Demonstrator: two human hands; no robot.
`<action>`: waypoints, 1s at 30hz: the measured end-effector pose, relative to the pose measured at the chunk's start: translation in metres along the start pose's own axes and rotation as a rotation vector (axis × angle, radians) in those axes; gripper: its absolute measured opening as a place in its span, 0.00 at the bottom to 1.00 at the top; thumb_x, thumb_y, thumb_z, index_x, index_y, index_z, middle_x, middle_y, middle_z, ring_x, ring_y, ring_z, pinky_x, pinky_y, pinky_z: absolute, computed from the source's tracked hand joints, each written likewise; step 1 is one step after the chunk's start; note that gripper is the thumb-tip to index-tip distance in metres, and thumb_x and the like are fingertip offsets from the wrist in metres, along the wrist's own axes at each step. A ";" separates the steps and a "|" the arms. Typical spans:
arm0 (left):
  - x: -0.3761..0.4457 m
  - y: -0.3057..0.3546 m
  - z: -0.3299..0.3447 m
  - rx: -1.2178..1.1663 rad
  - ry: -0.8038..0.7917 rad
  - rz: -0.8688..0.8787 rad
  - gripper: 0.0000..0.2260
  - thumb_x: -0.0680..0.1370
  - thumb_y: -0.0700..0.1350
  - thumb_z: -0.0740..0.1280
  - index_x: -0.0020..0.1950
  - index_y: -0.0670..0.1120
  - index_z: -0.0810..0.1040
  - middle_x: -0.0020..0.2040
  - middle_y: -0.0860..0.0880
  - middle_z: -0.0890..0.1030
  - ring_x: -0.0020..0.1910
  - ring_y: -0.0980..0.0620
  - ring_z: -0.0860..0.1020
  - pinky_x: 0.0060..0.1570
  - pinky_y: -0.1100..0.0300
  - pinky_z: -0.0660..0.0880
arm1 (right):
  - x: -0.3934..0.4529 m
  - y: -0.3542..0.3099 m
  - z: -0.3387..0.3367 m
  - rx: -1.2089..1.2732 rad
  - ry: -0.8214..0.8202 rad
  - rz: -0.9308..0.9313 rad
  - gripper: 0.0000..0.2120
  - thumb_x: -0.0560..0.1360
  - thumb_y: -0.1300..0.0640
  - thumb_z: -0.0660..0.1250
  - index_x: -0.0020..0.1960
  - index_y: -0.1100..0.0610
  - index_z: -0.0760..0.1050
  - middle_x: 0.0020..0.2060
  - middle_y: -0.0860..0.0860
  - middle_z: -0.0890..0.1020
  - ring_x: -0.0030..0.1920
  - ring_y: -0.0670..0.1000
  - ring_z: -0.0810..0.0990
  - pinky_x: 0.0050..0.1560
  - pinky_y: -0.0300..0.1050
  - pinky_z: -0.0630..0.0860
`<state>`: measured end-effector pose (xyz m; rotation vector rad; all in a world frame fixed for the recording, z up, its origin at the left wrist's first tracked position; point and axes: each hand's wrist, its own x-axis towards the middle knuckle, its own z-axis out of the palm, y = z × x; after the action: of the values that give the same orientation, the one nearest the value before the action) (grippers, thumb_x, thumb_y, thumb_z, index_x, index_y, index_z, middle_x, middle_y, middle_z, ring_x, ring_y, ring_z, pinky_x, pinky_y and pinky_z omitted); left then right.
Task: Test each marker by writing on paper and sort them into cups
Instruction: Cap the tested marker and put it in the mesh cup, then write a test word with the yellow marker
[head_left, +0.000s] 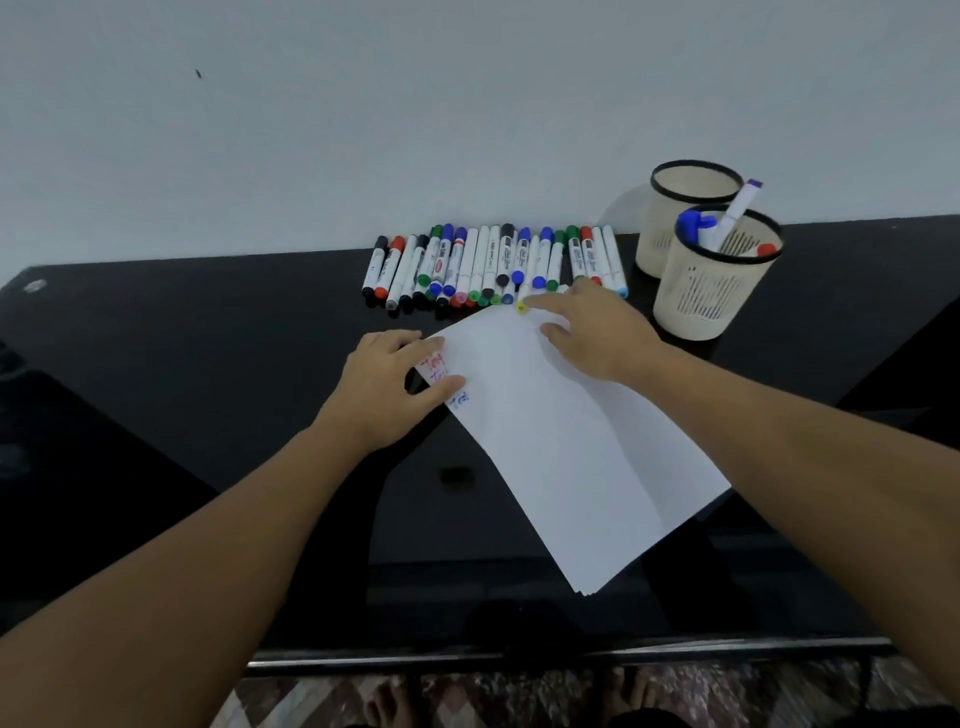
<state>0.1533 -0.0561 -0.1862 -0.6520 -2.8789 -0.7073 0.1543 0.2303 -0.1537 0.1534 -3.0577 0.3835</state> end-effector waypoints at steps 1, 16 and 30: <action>0.000 -0.001 0.001 -0.008 0.011 0.000 0.35 0.72 0.73 0.59 0.71 0.54 0.77 0.72 0.50 0.73 0.73 0.49 0.65 0.73 0.43 0.64 | 0.005 -0.002 0.002 -0.012 -0.004 -0.009 0.22 0.85 0.49 0.58 0.79 0.39 0.65 0.62 0.54 0.72 0.60 0.55 0.74 0.54 0.50 0.75; 0.002 0.000 0.003 -0.024 0.025 -0.014 0.35 0.71 0.74 0.59 0.70 0.55 0.78 0.71 0.52 0.73 0.72 0.50 0.65 0.73 0.44 0.64 | 0.002 -0.016 0.009 -0.047 0.048 0.080 0.17 0.83 0.39 0.60 0.68 0.45 0.72 0.59 0.54 0.71 0.59 0.55 0.73 0.55 0.52 0.75; 0.000 0.001 0.001 -0.030 0.032 0.002 0.32 0.74 0.70 0.65 0.74 0.54 0.74 0.71 0.53 0.72 0.72 0.51 0.65 0.73 0.45 0.64 | -0.062 -0.046 -0.001 0.557 0.405 0.222 0.10 0.80 0.56 0.59 0.61 0.52 0.71 0.37 0.49 0.76 0.32 0.45 0.72 0.32 0.45 0.66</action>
<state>0.1540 -0.0546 -0.1863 -0.6411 -2.8432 -0.7552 0.2209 0.1915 -0.1460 -0.2181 -2.5009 1.1180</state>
